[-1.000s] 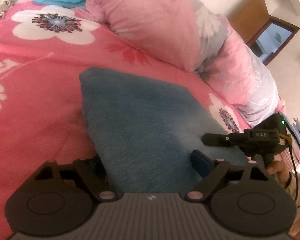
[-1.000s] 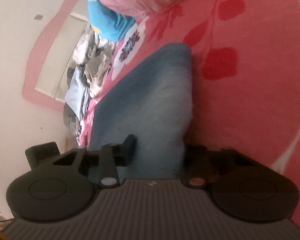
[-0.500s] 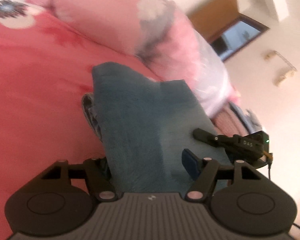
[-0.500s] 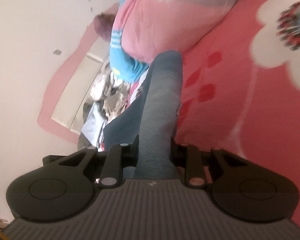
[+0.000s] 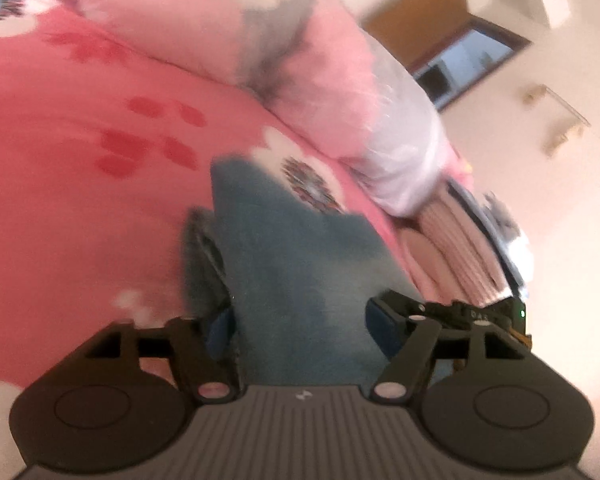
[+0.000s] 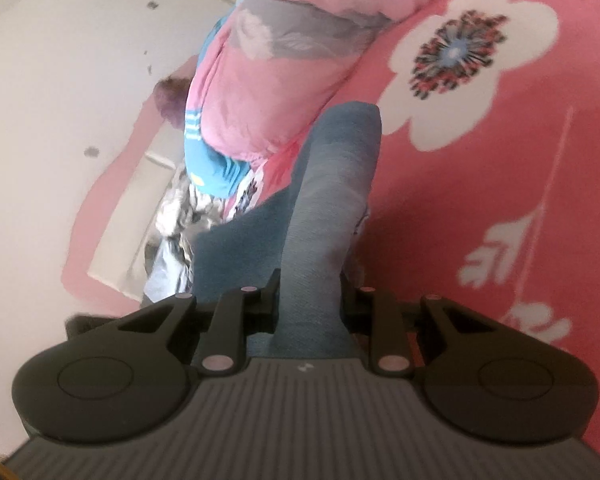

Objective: Fold clothes
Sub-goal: 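Close the right tool on the jeans edge while the left tool grips the bundle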

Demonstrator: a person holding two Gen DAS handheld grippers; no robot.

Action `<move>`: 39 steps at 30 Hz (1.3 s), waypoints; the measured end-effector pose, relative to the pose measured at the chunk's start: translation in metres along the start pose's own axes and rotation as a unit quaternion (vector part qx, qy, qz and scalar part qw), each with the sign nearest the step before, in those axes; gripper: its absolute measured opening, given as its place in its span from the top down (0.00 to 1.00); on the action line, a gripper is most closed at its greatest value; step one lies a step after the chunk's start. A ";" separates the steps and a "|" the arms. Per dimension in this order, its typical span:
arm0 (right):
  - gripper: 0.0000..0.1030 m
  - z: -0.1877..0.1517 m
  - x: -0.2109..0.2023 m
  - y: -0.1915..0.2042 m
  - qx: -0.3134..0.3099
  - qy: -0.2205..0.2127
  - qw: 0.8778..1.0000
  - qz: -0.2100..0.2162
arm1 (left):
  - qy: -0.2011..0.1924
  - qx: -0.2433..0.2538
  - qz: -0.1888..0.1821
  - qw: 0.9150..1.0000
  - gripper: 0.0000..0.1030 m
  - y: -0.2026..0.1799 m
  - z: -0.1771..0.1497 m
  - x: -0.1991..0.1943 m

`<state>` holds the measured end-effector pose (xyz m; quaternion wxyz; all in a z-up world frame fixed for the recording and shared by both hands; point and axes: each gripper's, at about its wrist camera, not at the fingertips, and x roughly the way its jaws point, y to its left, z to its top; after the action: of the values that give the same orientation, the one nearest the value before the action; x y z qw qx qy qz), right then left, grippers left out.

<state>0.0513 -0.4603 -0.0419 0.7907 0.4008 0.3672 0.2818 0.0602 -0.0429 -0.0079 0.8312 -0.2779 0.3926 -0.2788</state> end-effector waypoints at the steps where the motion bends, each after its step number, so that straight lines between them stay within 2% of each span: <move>1: 0.78 0.000 0.001 -0.008 0.011 -0.001 1.000 0.000 | -0.008 -0.004 0.006 1.000 0.26 0.005 0.001 -0.005; 3: 0.78 0.000 0.003 -0.023 0.032 -0.002 0.999 0.001 | -0.026 -0.018 0.013 0.999 0.23 0.018 0.004 -0.014; 6: 0.76 -0.001 0.005 -0.040 0.064 -0.002 0.998 0.008 | -0.028 -0.049 0.005 0.998 0.20 0.037 0.008 -0.010; 8: 0.74 -0.002 0.007 -0.044 0.066 -0.001 0.998 0.013 | 0.004 -0.066 -0.015 0.998 0.15 0.046 0.013 0.002; 11: 0.72 -0.003 0.008 -0.049 0.072 0.000 0.997 0.017 | 0.051 -0.072 -0.032 0.996 0.13 0.050 0.008 0.029; 14: 0.72 -0.005 0.010 -0.053 0.078 0.000 0.997 0.025 | 0.059 -0.044 -0.034 0.997 0.07 0.043 0.006 0.045; 18: 0.71 -0.005 0.011 -0.057 0.077 0.001 0.997 0.031 | 0.084 -0.021 -0.042 0.995 0.08 0.032 0.010 0.063; 20: 0.71 -0.006 0.013 -0.059 0.077 -0.002 0.996 0.035 | 0.091 -0.002 -0.041 0.995 0.13 0.026 0.009 0.069; 22: 0.71 -0.008 0.013 -0.062 0.071 -0.005 0.997 0.039 | 0.095 0.015 -0.037 0.995 0.14 0.021 0.007 0.073; 26: 0.71 -0.013 0.012 -0.068 0.054 -0.017 0.997 0.059 | 0.110 0.026 -0.049 0.992 0.16 0.021 0.013 0.084; 28: 0.71 -0.015 0.012 -0.068 0.038 -0.024 0.997 0.067 | 0.124 0.031 -0.058 0.990 0.17 0.023 0.018 0.090; 32: 0.72 -0.018 0.014 -0.066 0.004 -0.039 0.997 0.069 | 0.156 0.003 -0.091 0.984 0.18 0.037 0.028 0.098; 36: 0.73 -0.019 0.019 -0.068 -0.017 -0.054 0.996 0.072 | 0.206 0.011 -0.096 0.974 0.20 0.038 0.042 0.111; 39: 0.73 -0.021 0.019 -0.071 -0.022 -0.062 0.994 0.084 | 0.216 0.019 -0.104 0.971 0.20 0.040 0.043 0.114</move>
<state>0.0564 -0.4744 -0.1172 0.7938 0.4298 0.2760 0.3300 0.1657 -0.0825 -0.0695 0.6985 -0.2346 0.5262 -0.4244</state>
